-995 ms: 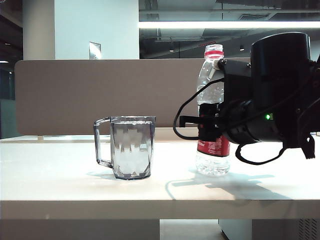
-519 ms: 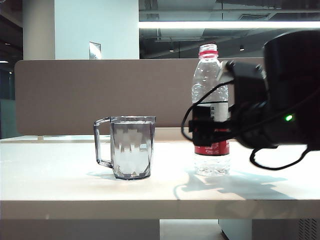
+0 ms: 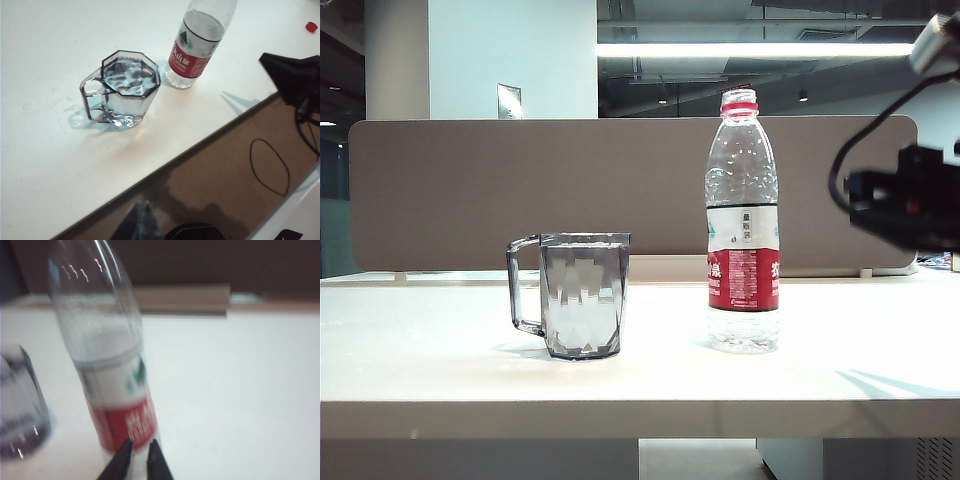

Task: Pick up the mineral water bottle on the table and pour water into the mug until it's full.

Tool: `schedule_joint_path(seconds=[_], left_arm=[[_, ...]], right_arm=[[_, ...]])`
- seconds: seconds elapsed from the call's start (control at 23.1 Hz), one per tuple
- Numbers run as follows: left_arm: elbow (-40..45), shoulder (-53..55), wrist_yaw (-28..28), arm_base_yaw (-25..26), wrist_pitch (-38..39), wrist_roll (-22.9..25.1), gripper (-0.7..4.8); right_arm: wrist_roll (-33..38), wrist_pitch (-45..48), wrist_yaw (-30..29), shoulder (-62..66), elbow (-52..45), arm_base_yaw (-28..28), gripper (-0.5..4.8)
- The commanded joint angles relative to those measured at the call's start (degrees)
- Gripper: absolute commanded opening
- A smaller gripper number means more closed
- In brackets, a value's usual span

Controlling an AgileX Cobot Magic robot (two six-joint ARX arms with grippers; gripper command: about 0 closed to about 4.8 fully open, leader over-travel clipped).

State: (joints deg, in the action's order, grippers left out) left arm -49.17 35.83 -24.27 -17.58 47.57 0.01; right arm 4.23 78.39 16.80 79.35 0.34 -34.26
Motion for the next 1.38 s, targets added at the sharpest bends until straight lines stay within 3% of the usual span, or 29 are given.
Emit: schedule_joint_path(seconds=[0.04,0.17,0.26,0.43,0.56,0.82,1.38], left_arm=[[-0.1,-0.1,-0.1,0.0,-0.4,0.2,-0.05],[-0.1,-0.1,-0.2,0.0,-0.5,0.2,-0.05],[-0.1,-0.1,0.0,0.0,-0.5,0.2,-0.05],[-0.1,-0.1,0.0,0.0,-0.5,0.2,-0.05],[-0.1,-0.1,-0.1,0.0,-0.5,0.2,-0.05],[-0.1,-0.1,0.0,0.0,-0.5,0.2,-0.05],[-0.1,-0.1,0.0,0.0,-0.5,0.2,-0.05]], right_arm=[[0.0,-5.0,0.0,-6.2,-0.4,0.0,0.11],[0.0,-18.0,0.0,-15.2,-0.4,0.2,0.08],[0.0,-33.4,0.0,-26.1,-0.3,0.5,0.08],[0.0,-48.5,-0.7,-37.3,-0.3,3.8,0.08],[0.1,-63.1,-6.9,-49.3,-0.3,9.7,0.08],[0.1,-84.0,-8.2,-64.9,-0.3,19.2,0.08],[0.1,-88.6,-13.5,-79.1,-0.3,22.7,0.09]])
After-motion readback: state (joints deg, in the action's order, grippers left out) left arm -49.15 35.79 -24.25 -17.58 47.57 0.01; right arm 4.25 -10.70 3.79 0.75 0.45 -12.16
